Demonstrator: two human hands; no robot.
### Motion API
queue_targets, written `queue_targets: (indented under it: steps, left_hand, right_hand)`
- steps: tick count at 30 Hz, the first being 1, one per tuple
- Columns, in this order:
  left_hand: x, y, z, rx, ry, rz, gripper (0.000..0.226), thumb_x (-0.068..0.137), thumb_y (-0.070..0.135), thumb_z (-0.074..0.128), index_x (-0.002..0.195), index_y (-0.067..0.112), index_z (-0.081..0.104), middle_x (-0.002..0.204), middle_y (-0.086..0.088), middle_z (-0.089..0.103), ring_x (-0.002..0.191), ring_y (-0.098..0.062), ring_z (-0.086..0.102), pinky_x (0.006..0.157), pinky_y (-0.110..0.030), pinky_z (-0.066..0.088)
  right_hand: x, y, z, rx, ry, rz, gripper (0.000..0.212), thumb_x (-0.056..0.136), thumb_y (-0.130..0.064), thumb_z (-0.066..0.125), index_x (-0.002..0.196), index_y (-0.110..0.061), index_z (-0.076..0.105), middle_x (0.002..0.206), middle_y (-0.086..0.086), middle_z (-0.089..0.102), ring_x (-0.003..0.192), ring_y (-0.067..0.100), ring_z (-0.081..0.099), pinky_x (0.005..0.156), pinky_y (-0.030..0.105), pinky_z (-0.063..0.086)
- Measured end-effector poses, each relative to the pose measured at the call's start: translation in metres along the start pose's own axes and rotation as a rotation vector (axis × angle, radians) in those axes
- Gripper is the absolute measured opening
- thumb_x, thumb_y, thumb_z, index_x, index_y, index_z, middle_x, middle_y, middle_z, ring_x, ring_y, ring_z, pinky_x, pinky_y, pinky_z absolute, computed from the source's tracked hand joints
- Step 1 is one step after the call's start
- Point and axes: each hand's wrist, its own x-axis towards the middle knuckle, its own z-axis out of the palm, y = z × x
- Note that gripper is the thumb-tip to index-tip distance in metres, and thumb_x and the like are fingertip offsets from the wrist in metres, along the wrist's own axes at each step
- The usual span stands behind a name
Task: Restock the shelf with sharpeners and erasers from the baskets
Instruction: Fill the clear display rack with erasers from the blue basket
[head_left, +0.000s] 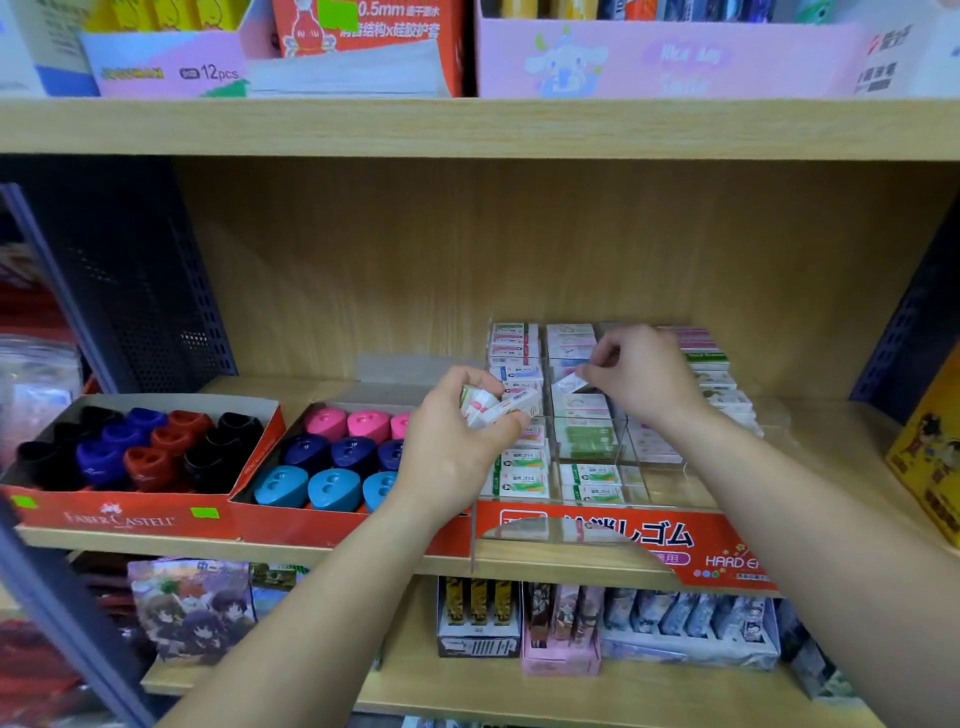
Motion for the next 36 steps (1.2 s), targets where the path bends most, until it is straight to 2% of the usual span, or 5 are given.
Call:
queue_targets:
  steps: [9, 16, 22, 29, 36]
  left_hand:
    - [-0.001, 0.013, -0.006, -0.131, -0.019, -0.065, 0.036, 0.074, 0.030, 0.090, 0.087, 0.044, 0.060, 0.113, 0.000, 0.073, 0.101, -0.029, 0.072, 0.080, -0.054, 0.061]
    - [-0.015, 0.032, -0.008, -0.182, -0.070, -0.032, 0.038, 0.071, 0.018, 0.091, 0.098, 0.021, 0.064, 0.095, -0.005, 0.074, 0.073, -0.011, 0.071, 0.059, -0.027, 0.057]
    - [-0.024, 0.039, -0.011, -0.229, -0.071, -0.069, 0.037, 0.078, 0.023, 0.087, 0.105, 0.034, 0.064, 0.106, -0.004, 0.069, 0.072, -0.014, 0.061, 0.065, -0.033, 0.051]
    - [-0.026, 0.041, -0.008, -0.215, -0.060, -0.068, 0.029, 0.084, 0.017, 0.083, 0.102, 0.031, 0.066, 0.100, -0.002, 0.072, 0.067, -0.020, 0.057, 0.062, -0.040, 0.050]
    - [-0.026, 0.042, 0.005, -0.120, -0.096, -0.016, 0.017, 0.086, 0.016, 0.081, 0.096, 0.024, 0.069, 0.089, 0.003, 0.069, 0.055, -0.007, 0.055, 0.051, -0.022, 0.044]
  right_hand:
    - [-0.026, -0.019, -0.023, 0.206, -0.011, -0.043, 0.012, 0.094, -0.019, 0.067, 0.090, -0.026, 0.076, 0.084, -0.019, 0.069, 0.075, -0.003, 0.064, 0.067, 0.013, 0.045]
    - [-0.072, -0.052, -0.046, 0.718, -0.476, -0.101, 0.024, 0.098, -0.009, 0.062, 0.112, -0.023, 0.074, 0.105, 0.001, 0.075, 0.090, 0.018, 0.071, 0.076, 0.031, 0.058]
    - [-0.076, -0.048, -0.052, 0.960, -0.329, 0.062, 0.014, 0.091, -0.001, 0.070, 0.104, -0.007, 0.073, 0.081, 0.010, 0.074, 0.070, 0.019, 0.070, 0.065, 0.026, 0.058]
    - [-0.083, -0.036, -0.062, 1.066, -0.402, 0.145, 0.024, 0.088, 0.004, 0.070, 0.111, -0.001, 0.068, 0.092, 0.019, 0.076, 0.081, 0.026, 0.074, 0.078, 0.033, 0.063]
    - [-0.089, -0.024, -0.063, 1.000, -0.382, 0.161, 0.024, 0.086, 0.008, 0.071, 0.108, 0.000, 0.068, 0.085, 0.012, 0.074, 0.073, 0.020, 0.069, 0.067, 0.027, 0.058]
